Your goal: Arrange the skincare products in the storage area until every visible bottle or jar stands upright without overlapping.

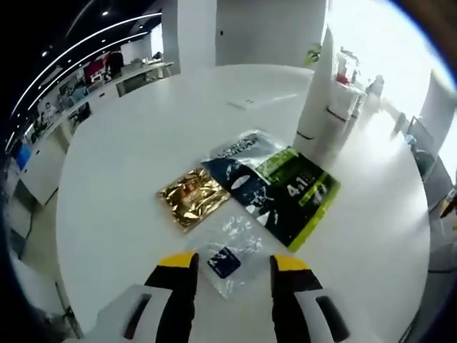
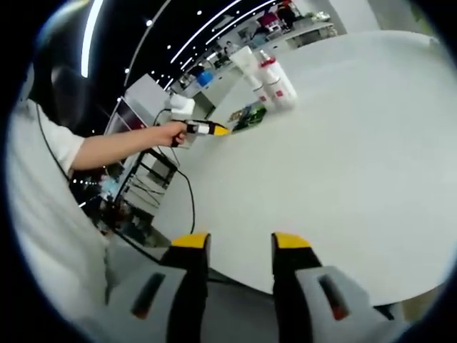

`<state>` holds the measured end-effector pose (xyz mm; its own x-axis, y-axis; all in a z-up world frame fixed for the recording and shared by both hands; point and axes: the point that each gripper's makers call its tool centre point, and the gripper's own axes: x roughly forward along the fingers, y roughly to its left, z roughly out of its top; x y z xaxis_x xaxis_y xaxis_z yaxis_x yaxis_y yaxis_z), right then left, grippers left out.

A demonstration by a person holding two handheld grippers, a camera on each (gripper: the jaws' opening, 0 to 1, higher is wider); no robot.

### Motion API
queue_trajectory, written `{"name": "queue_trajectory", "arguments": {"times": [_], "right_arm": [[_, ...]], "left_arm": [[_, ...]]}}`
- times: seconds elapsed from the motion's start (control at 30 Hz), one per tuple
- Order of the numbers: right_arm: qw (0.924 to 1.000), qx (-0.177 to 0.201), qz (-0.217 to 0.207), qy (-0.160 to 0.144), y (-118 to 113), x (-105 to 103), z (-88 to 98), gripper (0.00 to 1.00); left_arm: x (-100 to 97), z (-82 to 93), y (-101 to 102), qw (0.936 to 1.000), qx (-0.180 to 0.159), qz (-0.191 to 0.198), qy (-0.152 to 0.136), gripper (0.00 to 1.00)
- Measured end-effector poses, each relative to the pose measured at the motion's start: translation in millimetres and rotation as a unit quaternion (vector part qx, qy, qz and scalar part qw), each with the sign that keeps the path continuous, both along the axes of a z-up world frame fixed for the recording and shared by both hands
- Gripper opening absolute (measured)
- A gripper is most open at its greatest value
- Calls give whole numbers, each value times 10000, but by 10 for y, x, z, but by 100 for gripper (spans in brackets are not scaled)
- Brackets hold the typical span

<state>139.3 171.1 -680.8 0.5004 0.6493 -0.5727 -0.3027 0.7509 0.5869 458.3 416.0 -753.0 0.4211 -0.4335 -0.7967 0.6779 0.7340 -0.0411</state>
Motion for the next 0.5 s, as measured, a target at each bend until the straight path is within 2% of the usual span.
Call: {"name": "queue_trajectory", "arguments": {"times": [0.17, 0.27, 0.43, 0.5], "right_arm": [[10000, 23, -40, -14, -13, 6, 11, 36], [10000, 37, -46, -33, -14, 6, 22, 36], [10000, 54, -47, -66, -10, 11, 37, 35], [10000, 51, -31, -77, -6, 10, 38, 35]], "left_arm": [[-13, 19, -17, 9999, -53, 117, 22, 43], [12, 40, 10, 9999, 85, 90, -51, 43], [20, 218, -74, 9996, -174, 43, -204, 44], [10, 276, -78, 9995, -170, 22, -277, 44]]}}
